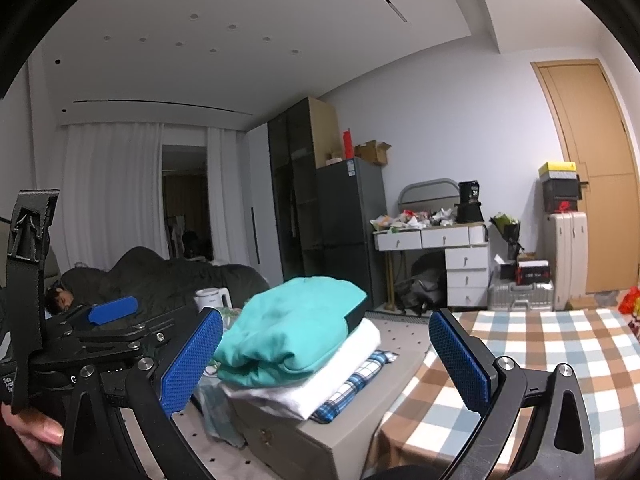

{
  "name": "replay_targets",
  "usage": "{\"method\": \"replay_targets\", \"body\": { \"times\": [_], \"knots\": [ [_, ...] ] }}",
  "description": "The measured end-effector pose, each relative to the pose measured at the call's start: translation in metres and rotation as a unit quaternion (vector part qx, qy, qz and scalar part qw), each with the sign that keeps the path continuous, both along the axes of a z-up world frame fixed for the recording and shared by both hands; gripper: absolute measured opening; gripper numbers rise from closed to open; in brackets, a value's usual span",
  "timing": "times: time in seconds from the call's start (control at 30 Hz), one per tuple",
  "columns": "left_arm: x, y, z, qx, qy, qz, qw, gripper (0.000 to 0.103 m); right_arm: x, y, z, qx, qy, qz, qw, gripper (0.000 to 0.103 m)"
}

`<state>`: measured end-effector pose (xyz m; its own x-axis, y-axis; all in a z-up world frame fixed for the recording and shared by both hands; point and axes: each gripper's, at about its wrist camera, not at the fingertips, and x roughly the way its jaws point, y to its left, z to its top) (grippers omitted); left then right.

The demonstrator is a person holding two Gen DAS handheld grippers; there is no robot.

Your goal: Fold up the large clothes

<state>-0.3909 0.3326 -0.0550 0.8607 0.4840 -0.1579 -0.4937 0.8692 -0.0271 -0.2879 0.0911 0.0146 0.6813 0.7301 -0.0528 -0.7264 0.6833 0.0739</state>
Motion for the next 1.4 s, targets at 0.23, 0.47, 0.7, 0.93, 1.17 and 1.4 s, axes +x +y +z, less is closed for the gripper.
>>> {"method": "replay_targets", "body": {
  "times": [0.23,0.47,0.7,0.93,1.17,1.4],
  "knots": [
    [0.002,0.006,0.002,-0.004,-0.005,0.003,1.0000,0.102,0.000,-0.001,0.000,0.002,0.001,0.002,1.000,0.103],
    [0.010,0.009,0.001,-0.007,-0.001,0.015,0.9999,0.102,-0.001,-0.002,-0.001,0.005,0.003,0.002,1.000,0.103],
    [0.009,0.006,0.000,0.003,0.000,0.016,0.9999,0.102,-0.001,-0.004,-0.001,0.006,0.005,0.002,1.000,0.103],
    [0.009,-0.003,-0.001,0.021,0.000,0.012,0.9997,0.102,0.000,-0.004,-0.001,0.009,0.009,0.001,1.000,0.103],
    [0.009,-0.002,-0.002,0.023,-0.001,0.021,0.9995,0.102,0.000,-0.004,-0.001,0.008,0.011,0.001,1.000,0.103],
    [0.013,-0.004,-0.005,0.026,0.004,0.010,0.9996,0.102,0.001,-0.004,-0.002,0.008,0.014,-0.002,1.000,0.103]
  ]
}}
